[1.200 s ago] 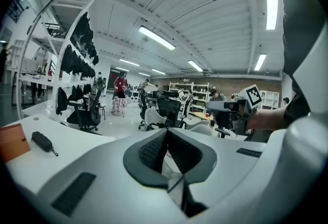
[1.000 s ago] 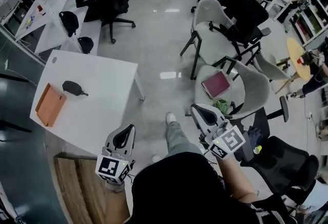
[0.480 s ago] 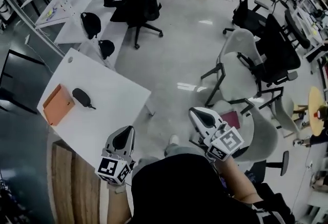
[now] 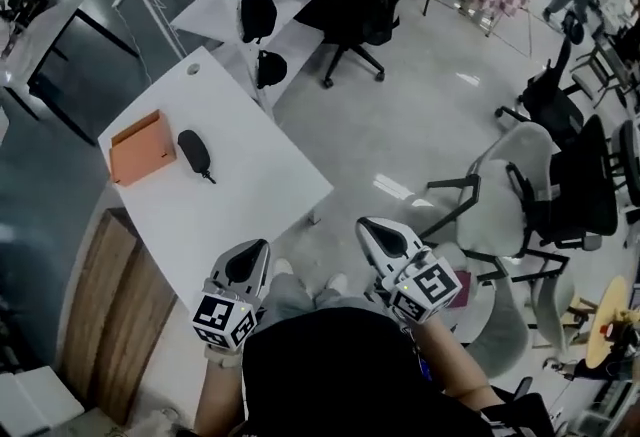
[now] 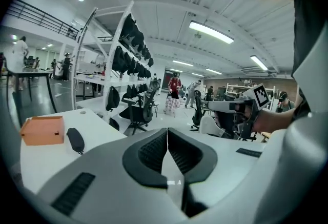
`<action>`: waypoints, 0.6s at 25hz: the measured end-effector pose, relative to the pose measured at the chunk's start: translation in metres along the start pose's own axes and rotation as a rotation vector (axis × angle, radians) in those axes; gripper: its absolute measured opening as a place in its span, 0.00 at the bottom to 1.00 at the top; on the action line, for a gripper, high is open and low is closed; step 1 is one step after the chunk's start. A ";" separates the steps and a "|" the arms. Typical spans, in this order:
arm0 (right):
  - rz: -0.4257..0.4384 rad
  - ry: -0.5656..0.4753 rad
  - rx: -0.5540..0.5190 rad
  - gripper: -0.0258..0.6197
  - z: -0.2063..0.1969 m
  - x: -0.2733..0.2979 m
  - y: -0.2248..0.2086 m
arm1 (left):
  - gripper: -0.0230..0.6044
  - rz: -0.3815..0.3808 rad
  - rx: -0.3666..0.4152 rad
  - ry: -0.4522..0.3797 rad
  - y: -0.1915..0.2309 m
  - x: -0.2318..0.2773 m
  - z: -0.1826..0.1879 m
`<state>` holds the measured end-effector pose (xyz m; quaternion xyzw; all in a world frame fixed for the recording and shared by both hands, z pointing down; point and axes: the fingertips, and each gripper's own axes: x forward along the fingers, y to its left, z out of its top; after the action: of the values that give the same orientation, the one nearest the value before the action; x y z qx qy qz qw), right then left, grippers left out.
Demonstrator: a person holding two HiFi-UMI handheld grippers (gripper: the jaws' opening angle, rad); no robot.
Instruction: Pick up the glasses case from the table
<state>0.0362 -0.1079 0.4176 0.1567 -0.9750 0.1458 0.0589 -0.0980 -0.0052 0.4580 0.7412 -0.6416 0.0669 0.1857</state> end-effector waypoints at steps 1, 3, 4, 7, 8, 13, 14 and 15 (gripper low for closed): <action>0.019 0.016 -0.002 0.08 -0.001 0.012 0.005 | 0.07 0.019 -0.009 0.003 0.008 -0.001 -0.001; 0.045 0.057 -0.012 0.08 -0.006 0.034 0.014 | 0.07 0.051 -0.026 0.009 0.025 -0.003 -0.005; 0.054 0.078 -0.018 0.08 -0.008 0.044 0.018 | 0.07 0.065 -0.036 0.010 0.034 -0.004 -0.007; 0.060 0.122 -0.027 0.08 -0.010 0.071 0.024 | 0.07 0.103 -0.062 0.002 0.066 -0.004 -0.007; 0.055 0.131 -0.024 0.08 -0.009 0.080 0.025 | 0.07 0.118 -0.068 -0.002 0.079 -0.005 -0.007; 0.021 0.163 -0.011 0.08 -0.009 0.119 0.026 | 0.07 0.179 -0.096 0.011 0.146 0.001 -0.015; 0.012 0.171 -0.012 0.08 -0.009 0.127 0.026 | 0.07 0.185 -0.106 0.014 0.158 0.005 -0.017; 0.004 0.178 -0.015 0.08 -0.009 0.134 0.025 | 0.07 0.191 -0.117 0.018 0.171 0.009 -0.019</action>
<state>-0.0978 -0.1209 0.4407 0.1406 -0.9673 0.1518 0.1464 -0.2610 -0.0253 0.5114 0.6637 -0.7105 0.0535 0.2275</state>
